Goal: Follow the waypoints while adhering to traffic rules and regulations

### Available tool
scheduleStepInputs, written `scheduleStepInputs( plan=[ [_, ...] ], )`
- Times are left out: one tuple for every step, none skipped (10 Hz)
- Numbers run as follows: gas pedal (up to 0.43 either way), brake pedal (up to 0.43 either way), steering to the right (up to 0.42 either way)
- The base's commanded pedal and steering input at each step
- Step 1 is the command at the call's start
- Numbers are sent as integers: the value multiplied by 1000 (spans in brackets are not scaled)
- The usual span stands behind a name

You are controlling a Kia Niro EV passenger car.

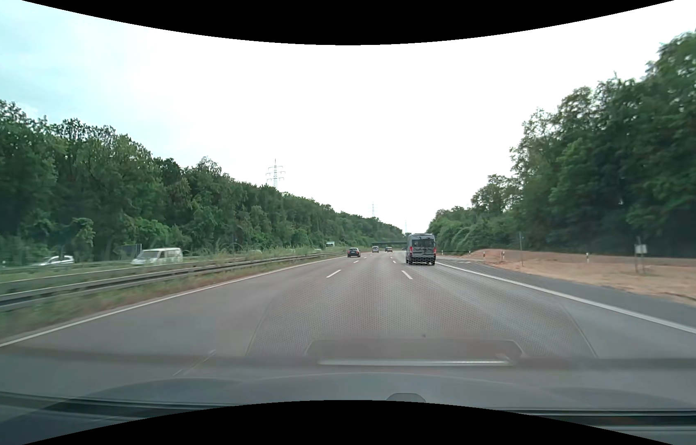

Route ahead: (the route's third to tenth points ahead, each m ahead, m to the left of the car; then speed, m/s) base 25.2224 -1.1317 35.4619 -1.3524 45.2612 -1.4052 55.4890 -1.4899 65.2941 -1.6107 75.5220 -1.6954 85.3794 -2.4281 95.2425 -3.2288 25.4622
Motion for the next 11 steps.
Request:
scheduleStepInputs(
  plan=[
    [331, 0, 1],
    [331, 0, 0],
    [331, 0, 1],
    [331, 0, 1],
    [331, 0, 1],
    [331, 0, 1],
    [331, 0, 1],
    [331, 0, 1],
    [331, 0, 1],
    [331, 0, 1],
    [331, 0, 2]
  ],
)
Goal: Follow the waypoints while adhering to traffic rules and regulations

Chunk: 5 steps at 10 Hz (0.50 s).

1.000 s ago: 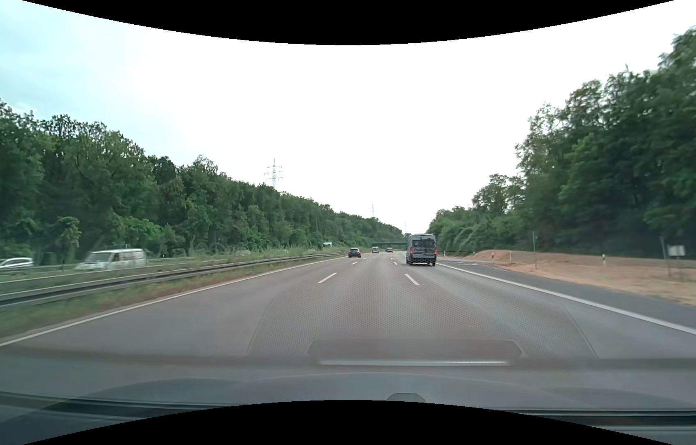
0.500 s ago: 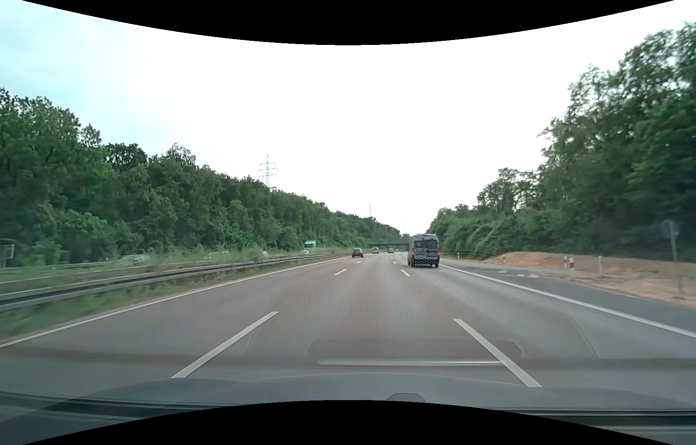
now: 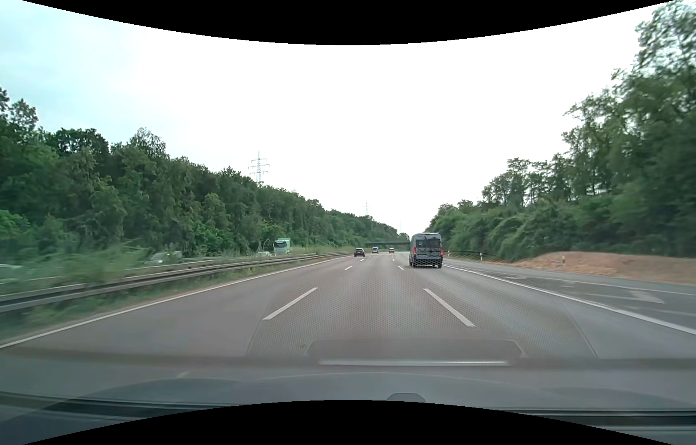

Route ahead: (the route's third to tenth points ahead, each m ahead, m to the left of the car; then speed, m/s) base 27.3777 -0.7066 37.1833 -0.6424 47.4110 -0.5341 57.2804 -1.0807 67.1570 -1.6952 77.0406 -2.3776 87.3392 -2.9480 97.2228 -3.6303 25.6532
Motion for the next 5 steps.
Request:
scheduleStepInputs(
  plan=[
    [331, 0, 2],
    [331, 0, 2],
    [331, 0, 2],
    [331, 0, 3],
    [331, 0, 3]
  ],
)
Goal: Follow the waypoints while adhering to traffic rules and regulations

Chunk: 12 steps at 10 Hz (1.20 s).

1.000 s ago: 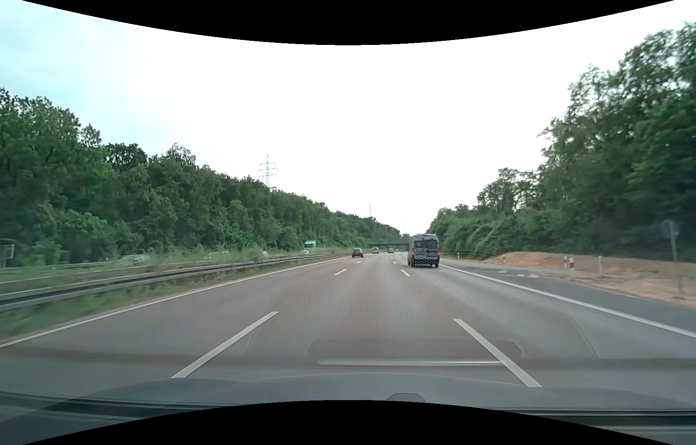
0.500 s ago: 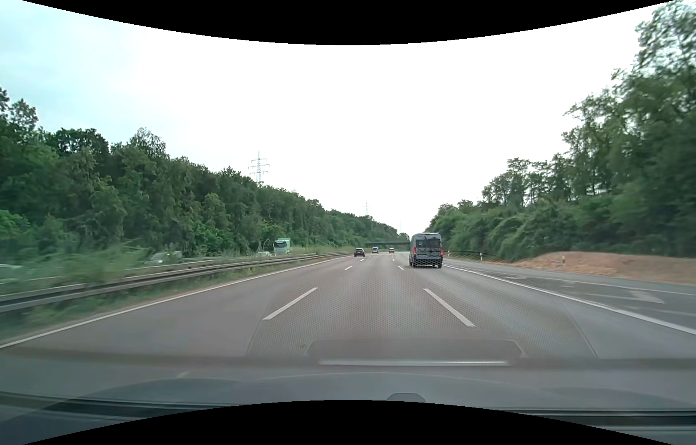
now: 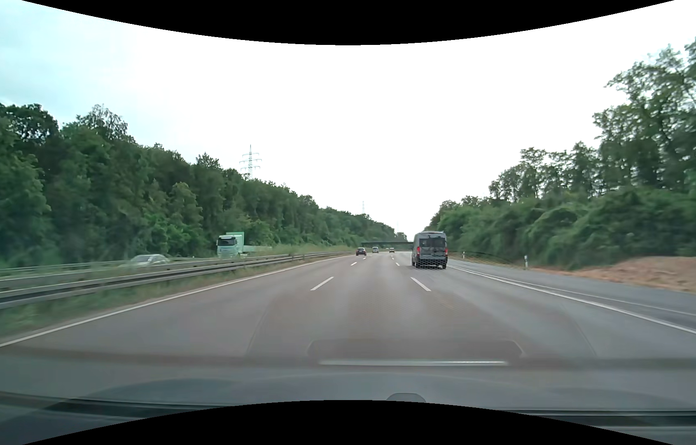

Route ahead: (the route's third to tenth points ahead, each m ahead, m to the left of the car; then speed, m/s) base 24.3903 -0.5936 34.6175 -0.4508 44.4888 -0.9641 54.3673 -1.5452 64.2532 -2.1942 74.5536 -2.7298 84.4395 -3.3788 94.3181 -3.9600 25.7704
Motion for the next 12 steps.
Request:
scheduleStepInputs(
  plan=[
    [331, 0, 4],
    [331, 0, 4],
    [331, 0, 4],
    [331, 0, 3],
    [331, 0, 3],
    [331, 0, 3],
    [331, 0, 3],
    [331, 0, 3],
    [331, 0, 2],
    [331, 0, 2],
    [331, 0, 2],
    [331, 0, 2]
  ],
)
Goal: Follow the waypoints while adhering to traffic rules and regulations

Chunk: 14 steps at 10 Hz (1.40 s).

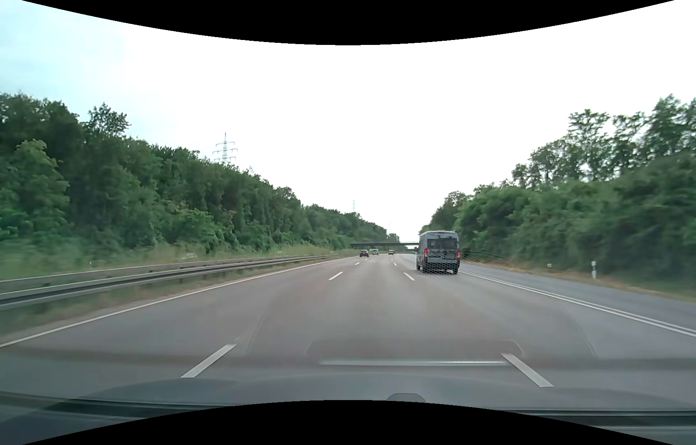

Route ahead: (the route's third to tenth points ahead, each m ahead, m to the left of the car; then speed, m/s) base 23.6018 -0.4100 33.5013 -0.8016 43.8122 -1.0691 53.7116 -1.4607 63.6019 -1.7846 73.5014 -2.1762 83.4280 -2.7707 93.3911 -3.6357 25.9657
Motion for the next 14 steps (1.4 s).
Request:
scheduleStepInputs(
  plan=[
    [331, 0, 2],
    [331, 0, 2],
    [331, 0, 2],
    [331, 0, 2],
    [331, 0, 2],
    [331, 0, 2],
    [331, 0, 2],
    [331, 0, 2],
    [331, 0, 1],
    [331, 0, 1],
    [331, 0, 1],
    [331, 0, 1],
    [331, 0, 1],
    [331, 0, 1]
  ],
)
